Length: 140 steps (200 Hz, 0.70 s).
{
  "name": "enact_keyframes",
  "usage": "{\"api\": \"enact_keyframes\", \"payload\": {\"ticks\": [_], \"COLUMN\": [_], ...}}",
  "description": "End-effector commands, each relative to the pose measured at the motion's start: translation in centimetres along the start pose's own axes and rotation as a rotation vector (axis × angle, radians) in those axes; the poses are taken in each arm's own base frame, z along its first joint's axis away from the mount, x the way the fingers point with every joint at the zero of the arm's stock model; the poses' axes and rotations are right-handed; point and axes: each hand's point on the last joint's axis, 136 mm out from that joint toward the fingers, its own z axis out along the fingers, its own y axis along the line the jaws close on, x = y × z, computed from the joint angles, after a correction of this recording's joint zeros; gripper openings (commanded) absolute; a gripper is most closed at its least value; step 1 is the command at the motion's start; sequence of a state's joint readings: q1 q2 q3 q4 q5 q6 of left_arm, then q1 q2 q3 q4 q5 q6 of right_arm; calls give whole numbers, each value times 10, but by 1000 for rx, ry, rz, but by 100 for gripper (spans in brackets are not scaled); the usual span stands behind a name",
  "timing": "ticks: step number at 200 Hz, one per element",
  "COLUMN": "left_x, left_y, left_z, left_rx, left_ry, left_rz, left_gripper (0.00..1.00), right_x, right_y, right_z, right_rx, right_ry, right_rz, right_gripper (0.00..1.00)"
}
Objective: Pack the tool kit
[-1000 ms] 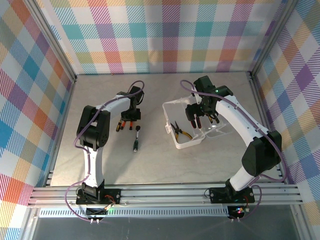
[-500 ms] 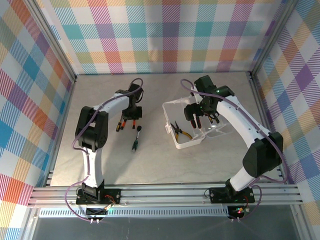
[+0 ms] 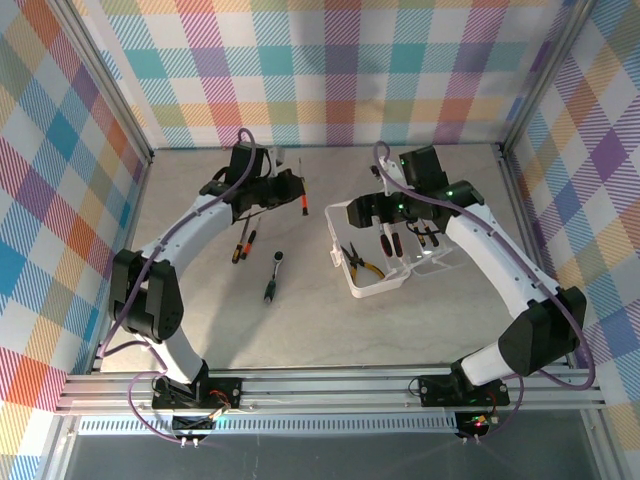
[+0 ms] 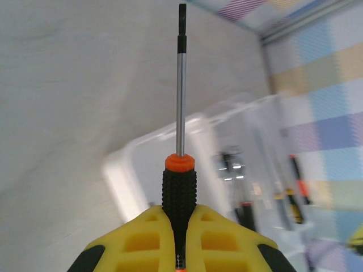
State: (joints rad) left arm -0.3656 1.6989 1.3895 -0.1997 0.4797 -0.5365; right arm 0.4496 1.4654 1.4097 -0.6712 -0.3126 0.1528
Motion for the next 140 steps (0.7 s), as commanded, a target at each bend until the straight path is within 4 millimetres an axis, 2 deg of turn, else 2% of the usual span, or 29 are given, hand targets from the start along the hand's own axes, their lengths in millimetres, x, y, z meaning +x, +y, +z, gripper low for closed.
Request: {"api": "enact_keyframes", "payload": {"ticks": [1, 29, 52, 103, 140], "left_x": [-8, -2, 5, 19, 29], "left_y": [-63, -86, -94, -105, -107], "left_z": [-6, -2, 2, 10, 17], "left_rx": [281, 395, 427, 451, 450], "left_ry": [-31, -6, 8, 44, 71], "left_rz": [-23, -51, -59, -54, -54], "left_gripper": [0, 0, 0, 0, 0], "right_x": [-20, -26, -30, -41, -45], "right_y": [33, 34, 34, 35, 35], "right_z": [5, 18, 28, 36, 37], "right_rx": [-161, -176, -181, -189, -185], "right_ry": [-77, -80, -76, -93, -100], "right_rz": [-18, -22, -19, -24, -26], "right_gripper": [87, 79, 72, 61, 49]}}
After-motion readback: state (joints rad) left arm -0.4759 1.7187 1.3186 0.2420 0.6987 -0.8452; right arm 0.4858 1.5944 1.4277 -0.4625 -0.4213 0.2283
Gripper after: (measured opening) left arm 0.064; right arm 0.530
